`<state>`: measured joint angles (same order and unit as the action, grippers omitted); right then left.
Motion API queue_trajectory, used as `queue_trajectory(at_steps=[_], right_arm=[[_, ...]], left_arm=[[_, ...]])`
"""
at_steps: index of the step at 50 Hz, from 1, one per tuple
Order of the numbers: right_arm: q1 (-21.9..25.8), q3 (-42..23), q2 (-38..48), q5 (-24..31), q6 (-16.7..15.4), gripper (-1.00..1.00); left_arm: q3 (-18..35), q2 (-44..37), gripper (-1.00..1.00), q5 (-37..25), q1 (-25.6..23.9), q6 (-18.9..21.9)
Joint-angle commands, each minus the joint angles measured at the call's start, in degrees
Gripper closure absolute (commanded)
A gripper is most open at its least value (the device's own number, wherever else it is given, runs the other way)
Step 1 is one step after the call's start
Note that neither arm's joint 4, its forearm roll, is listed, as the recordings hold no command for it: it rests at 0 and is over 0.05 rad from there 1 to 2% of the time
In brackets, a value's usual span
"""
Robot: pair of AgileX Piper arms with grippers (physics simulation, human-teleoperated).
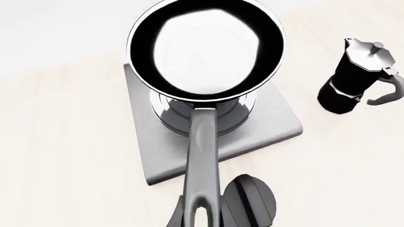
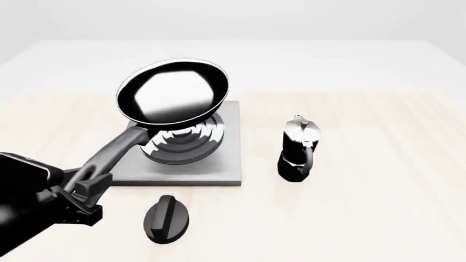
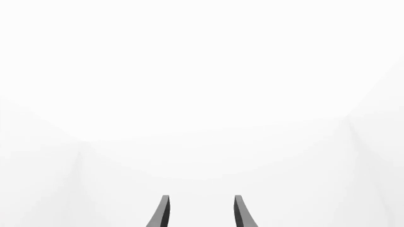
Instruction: Put the frying pan on the stove.
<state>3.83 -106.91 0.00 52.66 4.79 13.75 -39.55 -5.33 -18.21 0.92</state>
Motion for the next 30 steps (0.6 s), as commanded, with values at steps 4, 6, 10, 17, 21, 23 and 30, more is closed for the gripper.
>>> queue_trajectory(at_steps=[4,6,10,17,21,23,30], right_arm=[[0.12,-0.02,0.0,0.02,-0.16,-1.0],[0.08,0.04,0.0,-0.02,-0.17,-1.0],[0.08,0.17,0.0,-0.12,-0.2,-1.0],[0.24,0.42,0.0,-0.2,-0.38,-1.0],[0.16,0.51,0.0,-0.27,-0.38,-1.0],[0.15,0.63,0.0,-0.39,-0.42,-1.0],[0.28,1.12,0.0,-0.69,-0.53,-1.0]], left_arm=[[0.36,-1.08,1.0,3.23,0.08,-0.02],[0.4,-1.16,1.0,3.22,0.12,-0.06],[0.4,-1.23,1.0,3.1,0.07,-0.11],[-0.77,-1.25,1.0,3.96,0.32,-0.48],[-1.02,-1.23,1.0,4.14,0.43,-0.57],[-1.22,-1.49,1.0,4.46,0.38,-0.65],[-1.9,-1.79,1.0,5.22,0.27,-0.93]])
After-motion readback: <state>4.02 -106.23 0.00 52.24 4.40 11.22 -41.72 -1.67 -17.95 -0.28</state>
